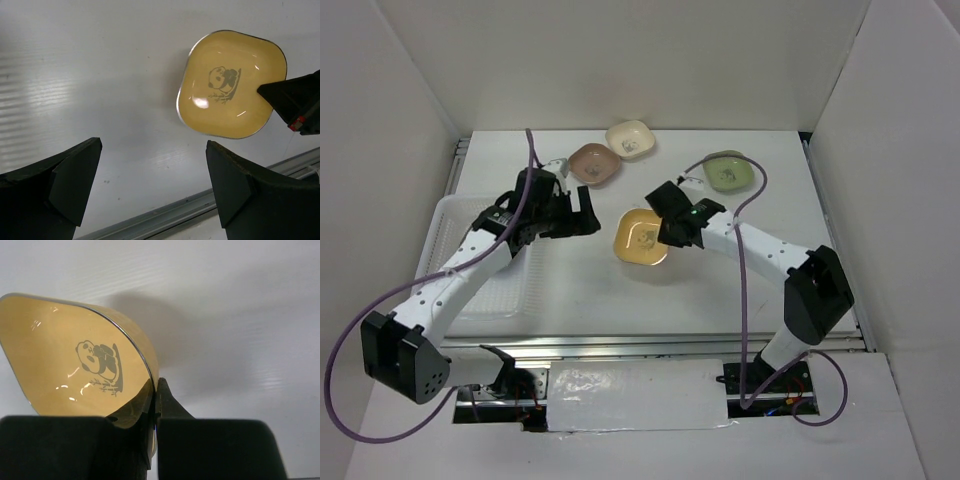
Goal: Place the plates into the plastic bin on the countertop
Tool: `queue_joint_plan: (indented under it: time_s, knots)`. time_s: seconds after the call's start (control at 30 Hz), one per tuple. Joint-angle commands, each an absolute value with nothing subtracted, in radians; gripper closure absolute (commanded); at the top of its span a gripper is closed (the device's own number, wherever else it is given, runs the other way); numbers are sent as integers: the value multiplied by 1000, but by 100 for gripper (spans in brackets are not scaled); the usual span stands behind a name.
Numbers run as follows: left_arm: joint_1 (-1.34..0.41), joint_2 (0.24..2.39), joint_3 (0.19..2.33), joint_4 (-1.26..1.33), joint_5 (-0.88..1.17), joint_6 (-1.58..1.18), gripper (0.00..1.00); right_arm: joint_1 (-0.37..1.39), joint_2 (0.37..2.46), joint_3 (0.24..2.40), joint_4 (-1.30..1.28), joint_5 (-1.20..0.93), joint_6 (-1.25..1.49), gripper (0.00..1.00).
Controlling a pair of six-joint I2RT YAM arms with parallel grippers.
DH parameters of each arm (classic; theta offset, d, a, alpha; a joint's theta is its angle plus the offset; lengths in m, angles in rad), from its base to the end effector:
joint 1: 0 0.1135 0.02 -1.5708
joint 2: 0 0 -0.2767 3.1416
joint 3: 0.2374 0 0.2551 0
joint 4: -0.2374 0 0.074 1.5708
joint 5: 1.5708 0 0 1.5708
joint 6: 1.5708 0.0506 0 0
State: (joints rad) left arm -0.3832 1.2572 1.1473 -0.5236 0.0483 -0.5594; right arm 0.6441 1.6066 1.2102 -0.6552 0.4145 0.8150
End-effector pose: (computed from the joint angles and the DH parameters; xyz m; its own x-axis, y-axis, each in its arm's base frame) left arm 0.2662 -0.1100 0.3354 -0.6827 -0.2963 -0.6679 0.0558 0.8903 -0.4519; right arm 0.2853 0.1888 0.2452 -0.7599 0.2624 -0.5948 0.2379 0.9637 0.1213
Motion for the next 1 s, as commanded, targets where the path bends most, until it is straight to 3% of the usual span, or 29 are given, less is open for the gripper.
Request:
queue_joint_plan:
  time_s: [0.0,0.2,0.33,0.37,0.4,0.6,0.7,0.73,0.77,0.8,0.83,0.97]
  knots:
    - [-417,1301,1204,-547,43,-514,1,727,1603,1346,-747,471,778,100]
    - [-445,1371,1178,-545,20,-514,10,769,1540,1358,-618,284,716,100]
    - [-465,1394,1186,-557,5,-526,37,772,1522,1373,-612,258,722,100]
    - [-468,1399,1196,-560,5,-526,61,772,1519,1381,-617,253,716,100]
    - [-469,1404,1204,-566,-30,-529,69,772,1516,1382,-618,250,716,100]
    - [-466,1433,1247,-581,-46,-532,69,756,1471,1355,-540,94,704,100]
    - [-465,1428,1247,-563,-37,-546,100,735,1457,1342,-502,23,687,100]
    - [-463,1422,1243,-558,-38,-549,100,727,1450,1338,-488,-26,686,98]
    - [-459,1410,1239,-557,-49,-564,100,710,1444,1319,-462,-46,680,88]
    - [-442,1399,1239,-572,-66,-581,100,701,1425,1312,-453,-58,678,68]
    - [-427,1390,1238,-581,-118,-597,100,692,1414,1302,-451,-45,677,3]
    - [-237,1234,1171,-649,-239,-737,100,618,1345,1234,-489,32,687,0]
